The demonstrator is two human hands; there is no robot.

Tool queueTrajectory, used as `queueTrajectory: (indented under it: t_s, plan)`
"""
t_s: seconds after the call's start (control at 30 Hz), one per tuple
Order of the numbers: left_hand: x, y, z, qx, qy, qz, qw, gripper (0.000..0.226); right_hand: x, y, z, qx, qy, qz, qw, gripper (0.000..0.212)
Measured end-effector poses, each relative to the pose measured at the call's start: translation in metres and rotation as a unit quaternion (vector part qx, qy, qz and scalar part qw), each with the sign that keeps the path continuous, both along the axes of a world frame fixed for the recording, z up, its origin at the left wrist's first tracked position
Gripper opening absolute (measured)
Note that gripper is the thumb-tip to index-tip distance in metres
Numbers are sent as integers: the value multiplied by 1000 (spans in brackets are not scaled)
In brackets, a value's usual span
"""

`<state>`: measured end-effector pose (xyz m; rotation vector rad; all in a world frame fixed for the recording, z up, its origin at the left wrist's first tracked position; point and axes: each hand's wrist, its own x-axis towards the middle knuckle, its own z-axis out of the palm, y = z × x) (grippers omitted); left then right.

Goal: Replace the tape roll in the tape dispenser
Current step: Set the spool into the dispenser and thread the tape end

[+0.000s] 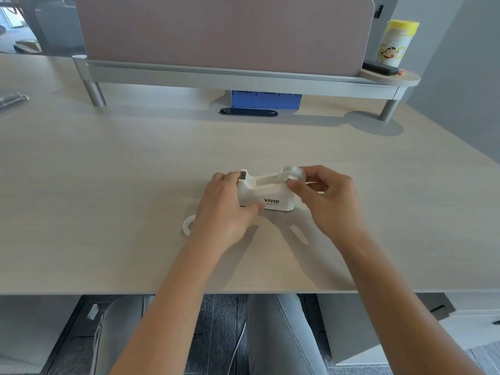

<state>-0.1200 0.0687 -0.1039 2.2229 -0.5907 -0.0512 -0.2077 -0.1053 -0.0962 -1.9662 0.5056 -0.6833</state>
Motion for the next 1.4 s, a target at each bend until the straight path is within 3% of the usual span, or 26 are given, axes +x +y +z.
queueTrajectory:
  t_s: [0.27, 0.5, 0.67, 1.17, 1.4]
  plan:
    - [-7, -22, -4, 17, -95, -1, 995, 85, 9, -14, 11, 16, 22, 65, 998, 9]
    - [-22, -20, -18, -27, -43, 32, 998, 104, 21, -26, 15, -3, 15, 99, 995, 12]
    - [-24, -20, -19, -20, -35, 22, 999, 100, 27, -29, 16, -87, 28, 121, 988, 16]
    - [-25, -18, -21, -21, -38, 26, 999, 99, 30, -32, 26, -134, 93, 150, 975, 12]
    - [-24, -18, -19, -26, -30, 26, 999, 99, 32, -29, 38, -216, 121, 152, 957, 17]
